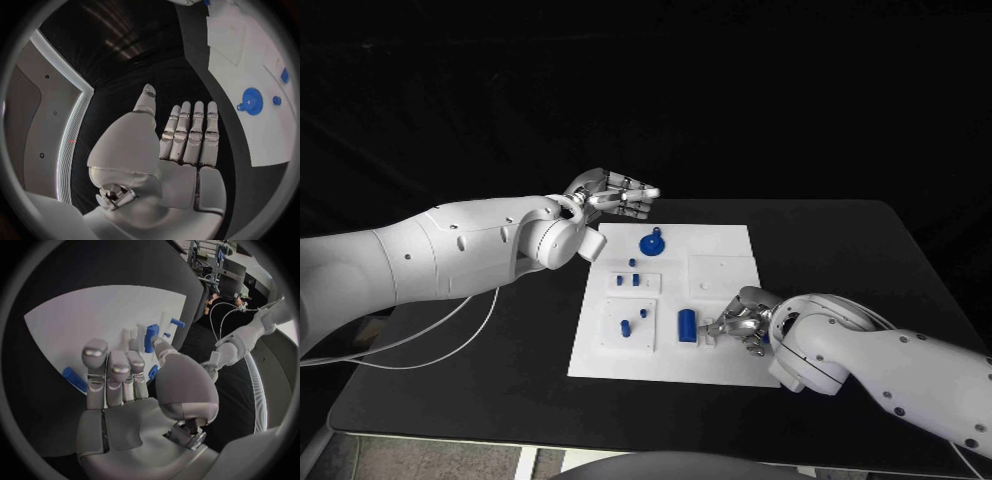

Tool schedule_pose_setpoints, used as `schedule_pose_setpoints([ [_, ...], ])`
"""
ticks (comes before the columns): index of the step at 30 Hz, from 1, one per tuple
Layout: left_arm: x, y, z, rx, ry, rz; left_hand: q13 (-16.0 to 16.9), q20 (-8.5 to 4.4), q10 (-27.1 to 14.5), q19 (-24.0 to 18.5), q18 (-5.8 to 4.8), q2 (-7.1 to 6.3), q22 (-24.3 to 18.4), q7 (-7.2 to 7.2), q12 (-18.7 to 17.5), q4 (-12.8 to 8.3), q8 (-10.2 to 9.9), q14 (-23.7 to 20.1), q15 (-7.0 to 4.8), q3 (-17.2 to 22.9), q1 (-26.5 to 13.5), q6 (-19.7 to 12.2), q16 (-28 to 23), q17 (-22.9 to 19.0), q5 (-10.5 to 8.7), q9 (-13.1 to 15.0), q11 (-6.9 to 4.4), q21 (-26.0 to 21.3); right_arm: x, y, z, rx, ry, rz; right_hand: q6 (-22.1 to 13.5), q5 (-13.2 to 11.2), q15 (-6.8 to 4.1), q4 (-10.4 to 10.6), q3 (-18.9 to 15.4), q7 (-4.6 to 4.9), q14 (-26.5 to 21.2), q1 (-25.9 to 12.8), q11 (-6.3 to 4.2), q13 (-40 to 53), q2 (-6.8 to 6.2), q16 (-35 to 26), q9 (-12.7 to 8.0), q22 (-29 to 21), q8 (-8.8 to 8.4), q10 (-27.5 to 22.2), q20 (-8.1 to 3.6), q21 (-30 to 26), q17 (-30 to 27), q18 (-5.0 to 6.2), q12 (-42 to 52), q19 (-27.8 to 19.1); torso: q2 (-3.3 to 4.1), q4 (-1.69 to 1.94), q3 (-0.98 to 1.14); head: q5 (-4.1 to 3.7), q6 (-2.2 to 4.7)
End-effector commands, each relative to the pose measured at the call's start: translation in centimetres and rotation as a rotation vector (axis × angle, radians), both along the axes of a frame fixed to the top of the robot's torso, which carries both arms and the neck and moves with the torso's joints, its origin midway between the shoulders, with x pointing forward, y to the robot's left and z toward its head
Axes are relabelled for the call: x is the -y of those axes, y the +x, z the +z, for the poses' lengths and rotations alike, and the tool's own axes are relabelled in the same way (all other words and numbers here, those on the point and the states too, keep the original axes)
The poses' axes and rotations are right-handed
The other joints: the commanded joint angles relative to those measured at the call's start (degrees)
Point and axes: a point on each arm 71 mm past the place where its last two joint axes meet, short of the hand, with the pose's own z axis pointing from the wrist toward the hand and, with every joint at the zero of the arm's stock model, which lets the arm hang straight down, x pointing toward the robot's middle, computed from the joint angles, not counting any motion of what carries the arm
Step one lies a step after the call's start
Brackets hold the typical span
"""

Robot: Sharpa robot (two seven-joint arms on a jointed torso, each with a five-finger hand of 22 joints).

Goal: Assemble the parts on the task board

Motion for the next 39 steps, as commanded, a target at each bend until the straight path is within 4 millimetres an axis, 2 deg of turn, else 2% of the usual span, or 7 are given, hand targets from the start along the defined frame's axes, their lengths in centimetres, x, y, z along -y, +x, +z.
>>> schedule_pose_setpoints([
  [1, 0.1, 0.0, 0.1, 0.000, -0.011, -0.011, -0.03, 0.05, -0.38, 0.24, 0.48, -0.13, -0.09, 0.38, 0.07, 0.30, -0.02, -0.12, 0.34, 0.09, -0.42, 0.16, -0.29, -0.08, 0.12, -0.05, 0.02, 0.15, 0.6, 0.2, 0.4, 0.036, 0.030, -0.022, -0.30, -0.52, -0.09, 0.82, -0.17, 0.29, 0.19, 0.97, 0.54, 0.60, -0.33, -0.05, 0.02, 4.63, 0.17, 0.15, -0.30, 0.10, -0.05, -0.27, 0.77, 3.23, 0.00, 0.00, 0.02, -0.15, 0.15],
  [8, 0.1, 0.0, 0.1, 0.005, -0.012, -0.008, -0.02, 0.01, -0.21, 0.31, 0.47, 0.02, -0.08, 0.41, 0.09, 0.23, -0.01, 0.12, 0.27, 0.06, -0.41, 0.23, -0.27, -0.07, 0.17, -0.05, -0.03, 0.18, 2.8, 1.5, 2.6, 0.093, 0.071, -0.061, -2.11, -1.36, 0.16, 1.56, -0.50, 0.89, 0.21, 2.00, 0.88, 1.11, -1.09, 0.23, 0.06, 4.76, 0.18, 0.30, -0.04, 0.63, 0.06, 0.00, 1.27, 3.26, 0.00, -0.16, 0.06, -0.85, 0.68],
  [15, 0.1, 0.0, 0.1, 0.006, -0.013, -0.009, -0.02, -0.08, 0.00, 0.52, 0.45, 0.23, -0.04, 0.44, 0.09, 0.09, -0.01, 0.37, 0.19, -0.09, -0.44, 0.35, -0.26, -0.06, 0.17, -0.05, -0.09, 0.26, 6.7, 3.5, 5.9, 0.135, 0.056, -0.103, -2.34, -2.02, 0.25, 1.45, -0.65, 0.98, 0.17, 2.78, 0.96, 1.16, -1.27, 0.23, 0.11, 4.81, 0.21, 0.22, 0.08, 0.71, 0.02, 0.03, 1.24, 3.20, 0.00, -0.18, 0.11, -1.77, 0.98],
  [21, 0.1, -0.1, 0.1, 0.005, -0.013, -0.010, -0.02, -0.13, 0.05, 0.61, 0.43, 0.35, -0.04, 0.28, 0.09, 0.03, 0.10, 0.59, 0.13, -0.15, -0.44, 0.80, -0.26, -0.06, 0.15, -0.02, -0.14, 0.27, 9.8, 4.0, 6.9, 0.148, -0.037, -0.131, -1.85, -2.60, 0.22, 1.31, -0.81, 0.84, 0.18, 3.06, 0.89, 1.20, -1.49, 0.39, 0.21, 4.92, 0.19, 0.28, 0.07, 0.93, 0.14, -0.04, 1.24, 3.21, 0.06, -0.29, 0.18, -2.41, 1.24],
  [30, 0.2, -0.1, 0.1, 0.002, -0.012, -0.011, -0.02, -0.26, 0.36, 0.93, 0.45, 0.37, 0.01, 0.46, 0.11, -0.10, -0.06, 0.96, 0.03, -0.32, -0.43, 0.49, -0.24, -0.04, 0.14, -0.06, -0.21, 0.38, 11.4, 3.5, 5.8, 0.127, -0.171, -0.134, -1.66, -4.29, 0.22, 3.20, -0.80, 0.82, 0.15, 3.27, 0.88, 1.08, -2.70, 0.37, 0.27, 5.00, 0.19, 0.21, 0.05, 0.88, 0.16, -0.28, 0.90, 3.16, 0.02, -0.22, 0.10, -3.15, 1.15],
  [34, 0.2, -0.1, 0.1, 0.005, -0.010, -0.005, -0.01, -0.31, 0.70, 0.73, 0.23, 0.00, -0.01, 0.65, 0.09, 0.01, 0.00, 1.20, -0.03, -0.28, -0.51, -0.59, -0.26, -0.05, 0.15, -0.05, -0.27, 0.30, 11.2, 2.8, 4.3, 0.111, -0.217, -0.116, -1.89, -3.71, 0.26, 8.56, 0.85, 0.77, 0.10, 1.43, 0.90, 0.85, -4.79, 0.05, 0.39, 4.95, 0.21, 0.05, 0.08, 0.40, -0.07, -0.33, 0.55, 3.10, -0.03, 0.01, 0.08, -3.44, 0.94],
  [39, 0.0, -0.1, 0.1, 0.007, -0.009, 0.000, -0.02, -0.31, 0.71, 0.66, 0.15, -0.09, -0.02, 0.72, 0.09, 0.10, -0.01, 1.17, -0.04, -0.21, -0.56, -1.02, -0.27, -0.06, 0.09, -0.06, -0.25, 0.29, 10.6, 2.3, 2.9, 0.092, -0.236, -0.099, -2.16, -6.49, 0.29, 9.96, 0.71, 0.83, 0.12, 1.31, 0.95, 0.78, -5.63, -0.11, 0.50, 4.89, 0.21, -0.06, 0.10, 0.09, -0.19, -0.31, 0.44, 3.12, 0.04, 0.00, 0.07, -3.46, 0.84],
])
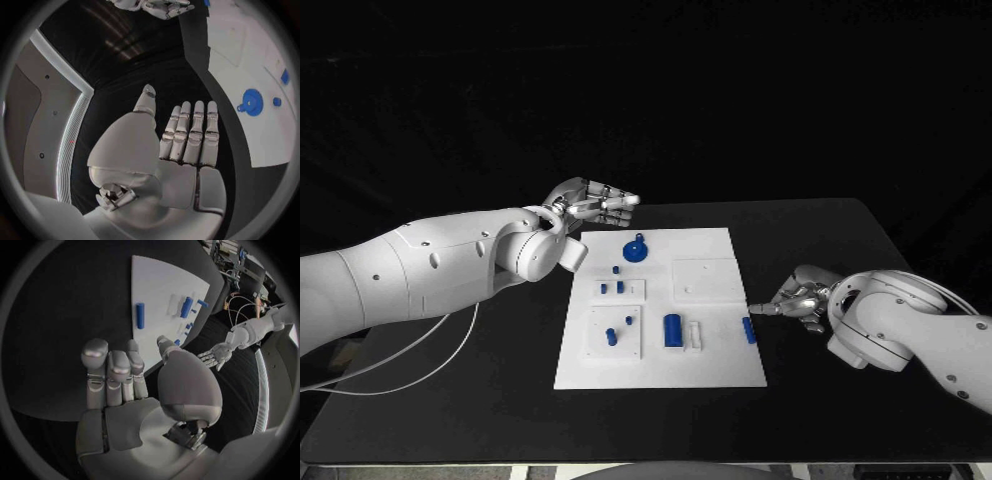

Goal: Assemble the parts on the task board

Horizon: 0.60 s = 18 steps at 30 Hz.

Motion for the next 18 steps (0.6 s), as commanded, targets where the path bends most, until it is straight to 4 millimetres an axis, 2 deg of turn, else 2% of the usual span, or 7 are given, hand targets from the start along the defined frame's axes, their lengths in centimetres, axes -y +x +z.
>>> schedule_pose_setpoints([
  [1, 0.0, 0.0, 0.1, 0.007, -0.008, 0.002, -0.02, -0.10, 0.40, 0.03, 0.15, -0.29, -0.02, 0.00, 0.09, 0.10, -0.01, 0.21, 0.07, -0.21, -0.37, -0.09, -0.27, -0.06, 0.09, -0.07, 0.06, 0.29, -0.2, -0.3, -0.7, -0.012, -0.084, 0.022, -0.30, -0.44, 0.28, 0.50, -0.35, 0.00, 0.12, 0.17, 0.23, -0.04, -0.43, -0.38, 0.11, 4.90, 0.22, -0.36, 0.11, -0.32, -0.06, -0.30, -0.23, 3.12, 0.05, 0.04, 0.01, -0.03, -0.09],
  [11, -0.2, -0.1, 0.1, 0.005, -0.008, 0.001, -0.02, -0.12, 0.35, -0.05, 0.08, -0.37, 0.00, -0.03, 0.10, 0.25, 0.01, 0.17, 0.08, -0.07, -0.41, 0.31, -0.25, -0.05, 0.06, -0.05, 0.06, 0.32, -1.5, -0.6, -2.1, -0.013, -0.112, 0.053, -0.19, -1.51, 0.28, 0.65, -0.02, -0.05, 0.13, 0.52, 0.19, -0.08, -0.47, -0.36, 0.19, 4.92, 0.23, -0.33, 0.10, -0.32, -0.01, -0.30, -0.25, 3.15, 0.01, 0.05, -0.05, 0.09, -0.32],
  [18, -0.3, -0.1, 0.1, 0.003, -0.007, 0.003, -0.02, -0.12, 0.35, -0.05, 0.08, -0.37, 0.00, -0.03, 0.10, 0.25, 0.01, 0.17, 0.08, -0.07, -0.41, 0.31, -0.25, -0.05, 0.06, -0.05, 0.06, 0.32, -1.6, -0.7, -2.8, -0.010, -0.152, 0.070, 0.09, -3.81, 0.26, -0.85, 2.61, -0.09, 0.15, 0.23, 0.16, -0.32, -0.41, -0.42, 0.18, 4.88, 0.21, -0.33, 0.10, -0.50, -0.02, -0.34, -0.46, 3.14, 0.01, 0.00, -0.03, 0.15, -0.47],
])
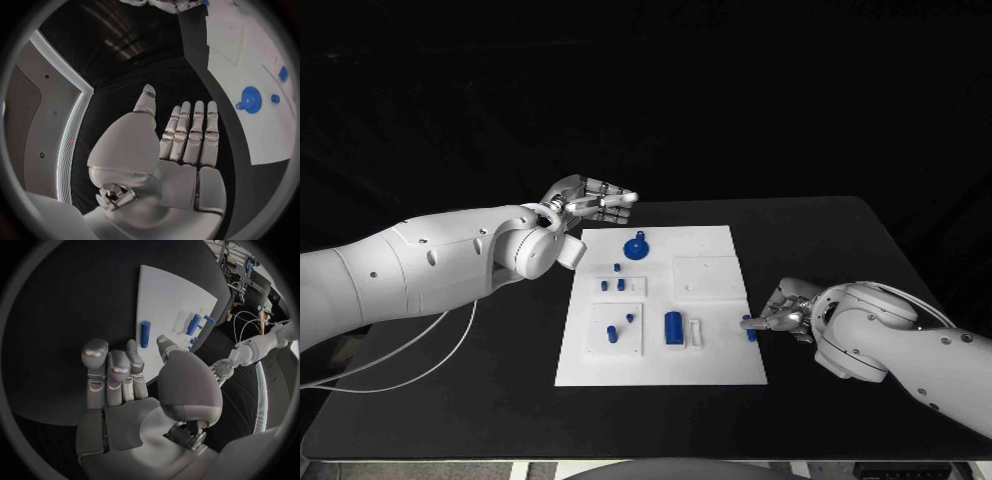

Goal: Assemble the parts on the task board

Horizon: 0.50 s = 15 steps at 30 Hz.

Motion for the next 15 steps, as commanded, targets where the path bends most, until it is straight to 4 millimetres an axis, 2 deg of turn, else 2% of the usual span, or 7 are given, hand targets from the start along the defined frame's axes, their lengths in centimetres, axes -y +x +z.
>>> schedule_pose_setpoints([
  [1, 0.07, -0.04, 0.09, 0.003, -0.008, -0.004, -0.02, -0.12, 0.35, -0.04, 0.08, -0.37, 0.00, -0.03, 0.10, 0.25, 0.01, 0.17, 0.08, -0.07, -0.42, 0.31, -0.25, -0.05, 0.06, -0.04, 0.06, 0.32, 0.20, 0.02, -0.31, 0.005, -0.080, 0.011, 0.12, -0.72, 0.22, -0.90, 1.00, -0.09, 0.20, -0.09, -0.05, -0.12, -0.16, -0.16, 0.05, 4.94, 0.21, -0.14, 0.08, -0.19, 0.00, -0.36, -0.28, 3.15, -0.02, -0.08, 0.01, 0.07, -0.15],
  [4, 0.05, -0.04, 0.09, 0.002, -0.009, -0.004, -0.02, -0.12, 0.35, -0.04, 0.08, -0.37, 0.00, -0.03, 0.10, 0.25, 0.01, 0.17, 0.08, -0.07, -0.42, 0.31, -0.25, -0.05, 0.06, -0.04, 0.06, 0.32, 0.15, 0.03, -0.56, 0.006, -0.091, 0.015, 0.28, -1.01, 0.22, -1.57, 1.97, -0.10, 0.20, 0.04, -0.05, -0.09, -0.06, -0.17, 0.05, 4.93, 0.20, -0.11, 0.09, -0.17, 0.00, -0.37, -0.21, 3.15, -0.03, -0.08, -0.01, 0.11, -0.23],
  [11, 0.01, -0.06, 0.08, 0.000, -0.008, -0.005, -0.02, -0.13, 0.32, -0.04, 0.09, -0.43, 0.01, -0.01, 0.09, 0.29, -0.02, 0.15, 0.08, -0.01, -0.40, 0.03, -0.25, -0.05, 0.05, -0.06, 0.07, 0.34, -0.12, 0.01, -1.04, 0.007, -0.102, 0.021, 1.10, -2.12, 0.14, -5.82, 7.03, -0.32, 0.21, 1.00, -0.26, -0.09, 0.45, -0.17, -0.06, 4.96, 0.22, -0.05, 0.00, -0.07, 0.05, -0.50, -0.20, 3.17, -0.02, -0.05, 0.00, 0.11, -0.32],
  [13, -0.01, -0.06, 0.08, -0.001, -0.008, -0.005, -0.02, -0.13, 0.32, -0.04, 0.09, -0.43, 0.01, -0.01, 0.09, 0.29, -0.02, 0.15, 0.08, -0.01, -0.40, 0.03, -0.25, -0.05, 0.05, -0.06, 0.07, 0.34, -0.28, -0.02, -1.19, 0.007, -0.101, 0.021, 1.45, -2.17, 0.04, -7.56, 8.89, -0.48, 0.21, 2.67, -0.43, -0.05, 1.31, -0.17, -0.09, 4.96, 0.25, -0.01, -0.08, -0.05, 0.08, -0.55, -0.17, 3.17, 0.00, -0.05, 0.00, 0.11, -0.35],
  [15, -0.02, -0.06, 0.07, -0.001, -0.008, -0.005, -0.02, -0.13, 0.32, -0.04, 0.09, -0.43, 0.01, -0.01, 0.09, 0.29, -0.02, 0.15, 0.08, -0.01, -0.40, 0.03, -0.25, -0.05, 0.05, -0.06, 0.07, 0.34, -0.38, -0.03, -1.27, 0.007, -0.099, 0.021, 1.82, -2.25, -0.02, -10.20, 10.53, -0.35, 0.27, 1.54, -0.45, 0.05, 1.73, -0.18, -0.33, 4.98, 0.14, 0.04, -0.17, 0.04, 0.11, -0.74, -0.14, 3.19, -0.01, -0.04, 0.00, 0.11, -0.42],
])
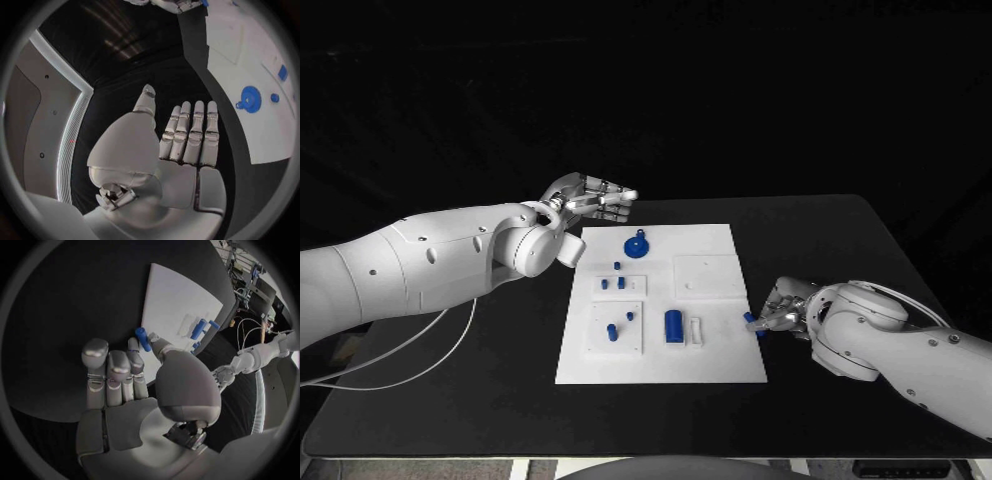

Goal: Assemble the parts on the task board

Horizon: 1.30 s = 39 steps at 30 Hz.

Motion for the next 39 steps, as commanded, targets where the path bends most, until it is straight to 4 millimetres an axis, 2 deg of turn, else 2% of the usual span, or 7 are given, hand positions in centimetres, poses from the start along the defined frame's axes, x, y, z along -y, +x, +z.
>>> schedule_pose_setpoints([
  [1, 0.1, 0.0, 0.1, 0.000, -0.009, -0.007, -0.02, -0.13, 0.32, -0.03, 0.09, -0.20, 0.01, 0.00, 0.09, 0.29, -0.02, 0.15, 0.08, -0.01, -0.16, 0.03, -0.25, -0.05, 0.05, -0.06, 0.07, 0.34, 0.1, -0.3, -0.6, -0.016, -0.044, -0.010, 0.69, -0.24, 0.00, -2.85, 1.67, -0.16, 0.26, -0.96, -0.50, 0.12, 0.67, -0.18, -0.39, 4.99, -0.19, 0.07, -0.18, 0.09, 0.13, -0.76, -0.13, 3.19, 0.02, 0.04, 0.00, 0.00, -0.15],
  [4, 0.1, 0.0, 0.1, 0.000, -0.009, -0.006, -0.02, -0.13, 0.32, -0.03, 0.09, -0.20, 0.01, 0.00, 0.09, 0.29, -0.02, 0.15, 0.08, -0.01, -0.16, 0.03, -0.25, -0.05, 0.05, -0.06, 0.07, 0.34, 0.0, -0.3, -0.7, -0.013, -0.039, -0.015, 1.07, 0.19, 0.00, -4.49, 2.65, -0.33, 0.31, -0.61, -0.58, 0.14, 1.66, -0.11, -0.35, 5.02, -0.17, 0.12, -0.14, 0.20, 0.18, -0.80, -0.10, 3.20, 0.01, 0.02, -0.02, -0.08, -0.34],
  [6, 0.1, 0.0, 0.1, 0.000, -0.009, -0.006, -0.02, -0.12, 0.30, -0.03, 0.10, -0.15, 0.01, 0.02, 0.09, 0.35, -0.01, 0.15, 0.10, 0.00, -0.22, -0.10, -0.26, -0.05, 0.06, -0.06, 0.08, 0.35, -0.1, -0.2, -0.8, -0.012, -0.030, -0.022, 1.34, 3.82, 0.00, -7.42, 3.37, -0.37, 0.29, -1.13, -0.65, 0.19, 2.72, -0.02, -0.35, 5.06, -0.17, 0.12, -0.16, 0.39, 0.24, -0.86, -0.07, 3.20, -0.02, 0.00, -0.02, -0.13, -0.42],
  [11, 0.0, 0.0, 0.1, -0.001, -0.008, -0.006, -0.02, -0.12, 0.29, -0.03, 0.11, -0.20, 0.01, 0.06, 0.09, 0.37, -0.06, 0.13, 0.09, -0.01, -0.24, -0.48, -0.26, -0.05, 0.04, -0.09, 0.09, 0.35, -0.1, -0.2, -0.8, -0.013, 0.000, -0.046, 1.98, 9.67, -0.01, -11.50, 4.25, -0.56, 0.38, -1.81, -0.77, 0.39, 4.84, 0.40, -0.18, 5.16, -0.16, 0.25, -0.14, 0.87, 0.55, -0.97, 0.16, 3.21, -0.06, -0.02, -0.05, -0.08, -0.39],
  [16, 0.0, 0.0, 0.1, -0.001, -0.008, -0.006, -0.02, -0.12, 0.29, -0.03, 0.11, -0.20, 0.01, 0.06, 0.09, 0.37, -0.06, 0.13, 0.09, -0.01, -0.24, -0.48, -0.26, -0.05, 0.04, -0.09, 0.09, 0.35, 0.0, -0.2, -0.8, -0.003, 0.033, -0.068, 2.61, 10.56, 0.08, -14.21, 4.65, -0.74, 0.44, -3.27, -0.90, 0.57, 6.73, 0.64, 0.05, 5.26, -0.15, 0.80, -0.05, 1.44, 0.63, -1.08, 0.35, 3.21, -0.06, 0.00, -0.04, -0.02, -0.26],
  [31, -0.1, 0.0, 0.1, 0.000, -0.008, -0.003, -0.02, -0.11, 0.27, -0.03, 0.11, -0.17, 0.01, 0.07, 0.09, 0.46, -0.04, 0.14, 0.09, 0.00, -0.33, -0.50, -0.26, -0.05, 0.06, -0.08, 0.10, 0.35, 0.2, -0.2, 1.8, 0.085, 0.113, -0.083, 3.90, 10.24, -0.15, -14.55, 4.44, -1.27, 0.44, -4.13, -1.25, 0.89, 7.29, 0.06, -0.12, 5.21, -0.14, 1.98, -0.26, 1.73, -0.42, -1.40, 0.75, 3.23, -0.10, -0.05, -0.12, 0.42, -0.10],
  [39, -0.1, 0.0, 0.1, -0.001, -0.008, -0.004, -0.02, -0.12, 0.29, -0.01, 0.13, -0.07, 0.01, 0.07, 0.09, 0.48, -0.03, 0.16, 0.09, -0.02, -0.39, -0.54, -0.26, -0.05, 0.10, -0.08, 0.09, 0.36, -1.9, -0.7, 3.6, 0.111, 0.172, -0.035, 4.09, 10.01, -0.23, -14.23, 3.98, -1.40, 0.47, -4.37, -1.35, 0.99, 7.49, 0.11, -0.34, 5.25, -0.15, 2.27, -0.36, 2.05, -0.71, -1.53, 0.81, 3.28, -0.06, -0.01, -0.09, 0.57, -0.12],
])
